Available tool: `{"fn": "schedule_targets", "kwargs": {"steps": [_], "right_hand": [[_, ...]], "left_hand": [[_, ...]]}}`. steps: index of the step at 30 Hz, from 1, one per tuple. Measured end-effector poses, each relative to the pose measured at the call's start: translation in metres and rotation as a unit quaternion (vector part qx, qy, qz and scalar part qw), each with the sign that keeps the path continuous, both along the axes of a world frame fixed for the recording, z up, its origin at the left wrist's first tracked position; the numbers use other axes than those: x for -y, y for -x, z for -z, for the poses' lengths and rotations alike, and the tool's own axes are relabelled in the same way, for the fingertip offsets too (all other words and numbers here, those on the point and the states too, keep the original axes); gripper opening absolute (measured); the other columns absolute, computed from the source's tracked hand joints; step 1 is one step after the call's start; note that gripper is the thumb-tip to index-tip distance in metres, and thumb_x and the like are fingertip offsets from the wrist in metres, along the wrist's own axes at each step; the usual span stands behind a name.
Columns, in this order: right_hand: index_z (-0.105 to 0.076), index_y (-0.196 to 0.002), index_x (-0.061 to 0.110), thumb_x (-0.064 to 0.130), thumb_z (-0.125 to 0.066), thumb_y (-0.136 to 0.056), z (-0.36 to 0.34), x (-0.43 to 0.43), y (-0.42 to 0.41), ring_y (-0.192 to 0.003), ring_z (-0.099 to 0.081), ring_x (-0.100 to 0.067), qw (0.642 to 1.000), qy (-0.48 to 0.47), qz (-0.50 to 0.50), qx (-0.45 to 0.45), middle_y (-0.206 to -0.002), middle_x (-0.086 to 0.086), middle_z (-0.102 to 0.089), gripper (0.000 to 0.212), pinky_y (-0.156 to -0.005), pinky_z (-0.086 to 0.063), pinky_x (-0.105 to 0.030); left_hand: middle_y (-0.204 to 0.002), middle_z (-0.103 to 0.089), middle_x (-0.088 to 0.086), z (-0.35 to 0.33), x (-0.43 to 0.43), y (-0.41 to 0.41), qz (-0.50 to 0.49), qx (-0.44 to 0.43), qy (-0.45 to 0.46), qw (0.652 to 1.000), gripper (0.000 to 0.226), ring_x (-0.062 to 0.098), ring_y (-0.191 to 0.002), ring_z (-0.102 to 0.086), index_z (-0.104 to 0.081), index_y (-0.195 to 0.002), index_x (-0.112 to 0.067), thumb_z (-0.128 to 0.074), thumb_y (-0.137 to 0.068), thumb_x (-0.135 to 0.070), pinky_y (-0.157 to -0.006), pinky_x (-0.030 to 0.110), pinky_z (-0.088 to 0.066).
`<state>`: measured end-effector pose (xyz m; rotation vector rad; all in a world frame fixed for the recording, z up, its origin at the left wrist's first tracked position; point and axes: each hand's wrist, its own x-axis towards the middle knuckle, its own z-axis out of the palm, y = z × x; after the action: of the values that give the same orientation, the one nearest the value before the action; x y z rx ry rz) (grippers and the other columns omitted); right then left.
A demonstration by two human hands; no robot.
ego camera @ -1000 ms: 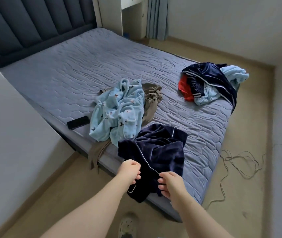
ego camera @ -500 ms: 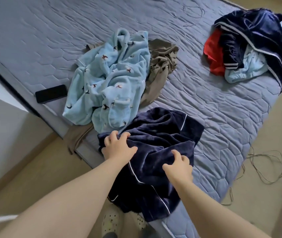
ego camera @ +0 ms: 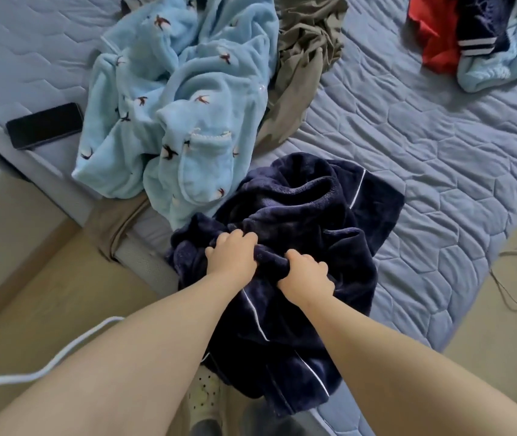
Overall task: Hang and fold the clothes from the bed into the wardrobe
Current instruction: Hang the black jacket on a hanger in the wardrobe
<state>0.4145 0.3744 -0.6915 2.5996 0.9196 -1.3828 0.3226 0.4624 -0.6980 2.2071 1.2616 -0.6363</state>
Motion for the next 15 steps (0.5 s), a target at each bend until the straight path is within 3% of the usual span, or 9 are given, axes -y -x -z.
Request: {"fn": "schedule_targets", "kwargs": {"steps": [3,7,11,15], "right_hand": [[-0.04,-0.098,0.021,0.011,-0.046,-0.084,-0.023,-0.001,-0.003,-0.106,-0.045,-0.029,0.998,-0.048,0.025,0.022,-0.099,-0.003,-0.055,0.018,-0.073,-0.042,-0.037],[-0.034,-0.089,0.019,0.006,-0.043,-0.081,-0.08,-0.012,-0.01,-0.099,-0.049,-0.029,0.993,-0.111,0.016,0.048,-0.08,0.002,-0.046,0.018,-0.063,-0.039,-0.034],[-0.035,-0.091,0.02,0.006,-0.043,-0.081,-0.158,-0.033,-0.019,-0.1,-0.046,-0.029,0.98,-0.182,-0.011,0.082,-0.086,-0.001,-0.049,0.019,-0.054,-0.03,-0.031],[-0.04,-0.094,0.019,0.006,-0.045,-0.081,-0.247,-0.056,-0.03,-0.098,-0.048,-0.03,0.964,-0.247,-0.018,0.099,-0.086,-0.002,-0.051,0.019,-0.059,-0.036,-0.031]], "left_hand": [[-0.109,-0.055,0.008,-0.023,-0.007,0.005,0.007,0.046,0.023,0.999,0.011,0.031,-0.102,-0.052,-0.043,-0.099,-0.014,-0.049,-0.091,-0.019,-0.079,0.041,-0.041],[-0.104,-0.056,0.01,-0.082,-0.024,0.011,0.027,0.088,0.027,0.995,0.013,0.028,-0.093,-0.05,-0.039,-0.096,-0.013,-0.049,-0.091,-0.02,-0.074,0.037,-0.042],[-0.103,-0.054,0.01,-0.161,-0.047,0.009,0.016,0.111,-0.01,0.994,0.023,0.033,-0.095,-0.054,-0.043,-0.104,-0.017,-0.051,-0.09,-0.033,-0.076,0.038,-0.043],[-0.107,-0.055,0.011,-0.252,-0.069,0.004,0.015,0.164,-0.077,0.983,0.021,0.033,-0.099,-0.054,-0.041,-0.099,-0.019,-0.053,-0.09,-0.033,-0.079,0.037,-0.043]]}}
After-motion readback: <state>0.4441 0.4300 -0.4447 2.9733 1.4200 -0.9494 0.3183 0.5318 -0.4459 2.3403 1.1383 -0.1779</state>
